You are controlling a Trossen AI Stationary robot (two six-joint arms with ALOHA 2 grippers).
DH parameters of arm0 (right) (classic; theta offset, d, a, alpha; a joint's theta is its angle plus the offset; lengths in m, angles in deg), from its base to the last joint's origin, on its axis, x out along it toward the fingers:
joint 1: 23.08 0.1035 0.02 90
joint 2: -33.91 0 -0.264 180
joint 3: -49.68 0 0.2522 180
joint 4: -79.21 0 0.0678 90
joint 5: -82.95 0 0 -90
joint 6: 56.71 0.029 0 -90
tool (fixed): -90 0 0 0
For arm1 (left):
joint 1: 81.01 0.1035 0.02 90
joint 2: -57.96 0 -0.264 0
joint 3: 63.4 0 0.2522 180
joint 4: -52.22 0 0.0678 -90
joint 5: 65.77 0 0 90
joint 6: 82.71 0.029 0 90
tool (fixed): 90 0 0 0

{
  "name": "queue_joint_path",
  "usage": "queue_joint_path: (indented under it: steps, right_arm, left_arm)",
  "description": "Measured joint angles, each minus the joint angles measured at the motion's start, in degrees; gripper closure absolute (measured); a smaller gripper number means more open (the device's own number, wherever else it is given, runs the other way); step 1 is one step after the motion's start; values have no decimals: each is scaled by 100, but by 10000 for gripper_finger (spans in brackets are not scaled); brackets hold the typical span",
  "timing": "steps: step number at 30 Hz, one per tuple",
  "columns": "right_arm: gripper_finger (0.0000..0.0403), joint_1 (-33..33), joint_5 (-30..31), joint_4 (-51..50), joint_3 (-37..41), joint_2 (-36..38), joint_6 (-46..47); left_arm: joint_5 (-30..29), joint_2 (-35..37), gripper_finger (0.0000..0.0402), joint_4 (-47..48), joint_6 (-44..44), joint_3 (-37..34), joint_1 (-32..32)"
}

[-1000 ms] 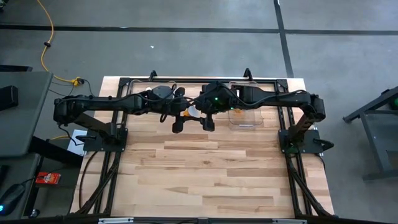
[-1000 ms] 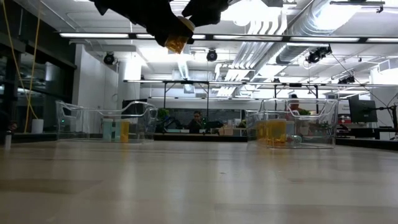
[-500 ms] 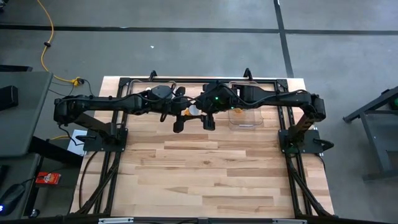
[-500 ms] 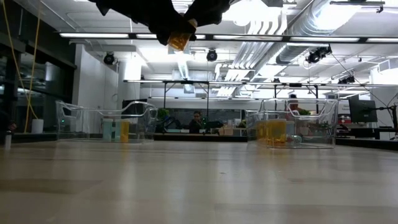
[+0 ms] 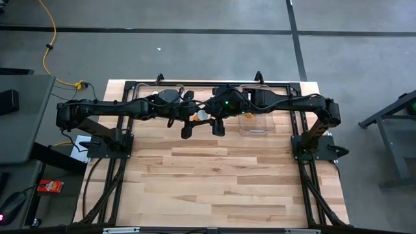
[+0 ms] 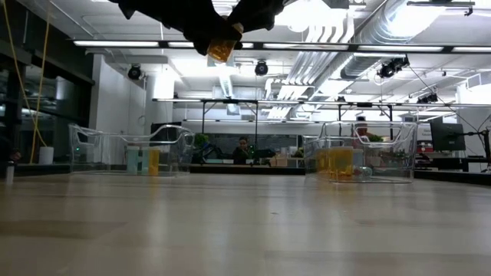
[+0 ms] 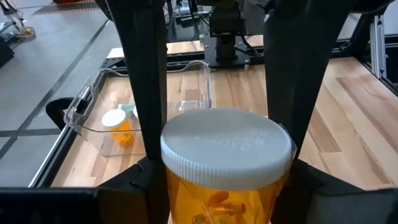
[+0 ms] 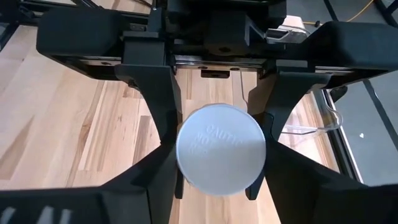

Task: Pick and place medicine bottles into bin by pill shape (circle, oval)
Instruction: Put the orange capsule bottle into the right transparent bin

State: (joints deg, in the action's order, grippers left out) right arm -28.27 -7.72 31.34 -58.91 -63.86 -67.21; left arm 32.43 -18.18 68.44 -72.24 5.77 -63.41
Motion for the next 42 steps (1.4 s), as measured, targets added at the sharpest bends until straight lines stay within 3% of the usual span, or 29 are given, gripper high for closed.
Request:
queue_joint_path:
  steps: [13,17,23,30,35,42]
  right_arm:
    - [224,0,94,1,0,0,54]
    - [225,-45,151,-10,7,109,66]
    - [225,-225,110,-172,7,411,163]
    - [225,-381,470,-846,7,859,220]
    - [226,-601,762,-1898,7,1094,720]
    - [225,-836,766,-3070,12,1258,977]
  left_arm:
    - [-210,0,210,42,131,0,-2]
    - [-656,74,185,255,47,13,16]
    - [-762,328,137,462,-78,13,46]
    - [-952,1103,97,1065,83,13,172]
    - [-1040,1944,92,1064,-446,4,401]
    - [-1032,3041,92,-574,-1687,-1165,587]
